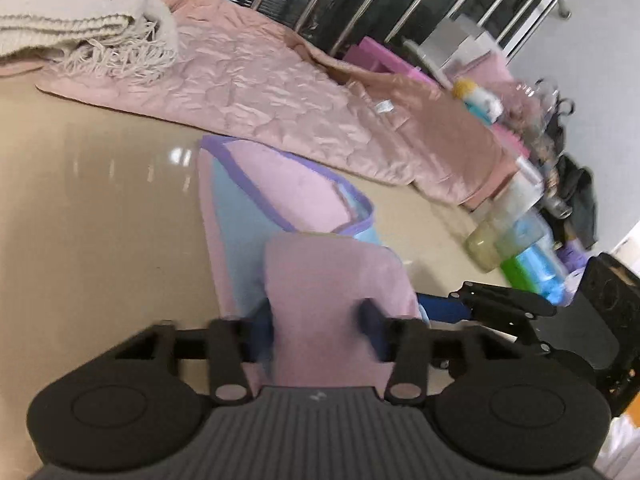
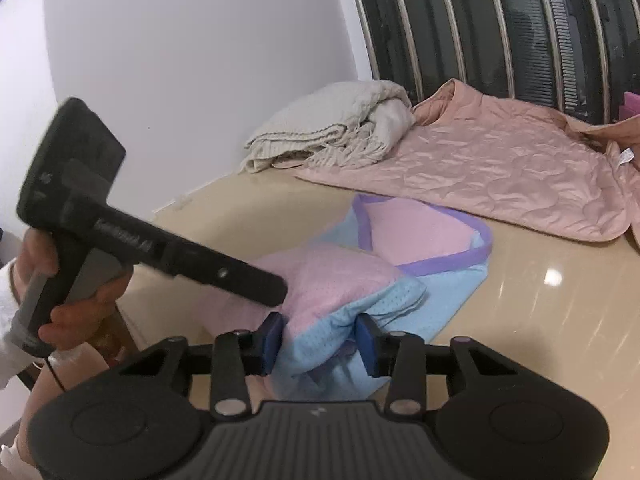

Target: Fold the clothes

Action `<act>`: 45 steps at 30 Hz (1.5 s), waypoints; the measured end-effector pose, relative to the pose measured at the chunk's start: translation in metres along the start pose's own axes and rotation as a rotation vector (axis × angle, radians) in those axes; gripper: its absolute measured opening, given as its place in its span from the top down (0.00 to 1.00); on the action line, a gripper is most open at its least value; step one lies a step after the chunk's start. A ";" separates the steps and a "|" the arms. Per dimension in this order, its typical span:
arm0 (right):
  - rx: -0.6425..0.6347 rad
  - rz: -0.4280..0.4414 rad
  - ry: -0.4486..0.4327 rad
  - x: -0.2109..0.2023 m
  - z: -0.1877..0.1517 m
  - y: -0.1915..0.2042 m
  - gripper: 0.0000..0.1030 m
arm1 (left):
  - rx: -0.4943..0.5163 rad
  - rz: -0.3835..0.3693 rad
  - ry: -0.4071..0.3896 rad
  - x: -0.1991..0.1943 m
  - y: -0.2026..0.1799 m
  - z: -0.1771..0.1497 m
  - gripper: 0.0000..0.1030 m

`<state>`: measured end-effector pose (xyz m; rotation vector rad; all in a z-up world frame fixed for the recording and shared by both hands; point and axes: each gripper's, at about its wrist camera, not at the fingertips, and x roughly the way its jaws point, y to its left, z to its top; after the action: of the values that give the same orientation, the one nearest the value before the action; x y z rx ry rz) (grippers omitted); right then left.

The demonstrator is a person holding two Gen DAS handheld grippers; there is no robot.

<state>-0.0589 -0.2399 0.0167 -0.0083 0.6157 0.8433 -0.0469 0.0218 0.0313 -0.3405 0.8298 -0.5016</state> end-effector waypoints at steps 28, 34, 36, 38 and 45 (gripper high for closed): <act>-0.046 -0.107 -0.034 0.013 -0.006 0.019 0.83 | 0.089 0.188 -0.124 -0.015 -0.012 -0.034 0.70; -0.081 -0.153 -0.016 -0.004 0.028 0.010 0.55 | 0.087 0.281 -0.163 -0.029 -0.001 0.014 0.38; -0.069 -0.212 -0.060 -0.006 0.049 -0.004 0.44 | 0.039 0.303 -0.133 -0.010 0.011 0.046 0.33; -0.035 -0.296 -0.027 0.013 0.068 -0.032 0.45 | -0.005 0.335 -0.108 0.015 0.021 0.069 0.33; 0.110 -0.318 0.157 0.070 0.080 -0.083 0.86 | -0.058 0.368 -0.030 0.080 0.032 0.105 0.68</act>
<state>0.0747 -0.2281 0.0282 -0.0712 0.7844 0.5029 0.0881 0.0143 0.0336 -0.2404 0.8560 -0.1290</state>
